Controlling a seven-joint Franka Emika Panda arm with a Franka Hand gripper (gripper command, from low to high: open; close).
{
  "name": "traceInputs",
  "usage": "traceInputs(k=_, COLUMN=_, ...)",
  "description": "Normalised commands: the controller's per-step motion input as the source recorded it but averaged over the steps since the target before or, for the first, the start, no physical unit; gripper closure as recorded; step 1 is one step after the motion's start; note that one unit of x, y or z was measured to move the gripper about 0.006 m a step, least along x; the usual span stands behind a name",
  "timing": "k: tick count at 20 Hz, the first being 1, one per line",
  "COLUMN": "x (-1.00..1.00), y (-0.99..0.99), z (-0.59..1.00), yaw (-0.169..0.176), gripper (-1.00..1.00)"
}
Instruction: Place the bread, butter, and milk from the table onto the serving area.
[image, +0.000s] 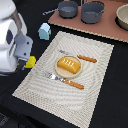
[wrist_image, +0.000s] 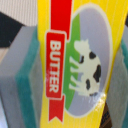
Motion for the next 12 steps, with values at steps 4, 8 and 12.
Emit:
traceInputs(k=4, x=0.99, y=-0.01, z=0.8, yaw=-0.043, gripper=1.0)
traceInputs(k=8, x=1.0, y=-0.04, z=0.4, yaw=-0.025, gripper=1.0)
traceInputs(k=12, x=1.0, y=-0.12, z=0.09, yaw=-0.02, gripper=1.0)
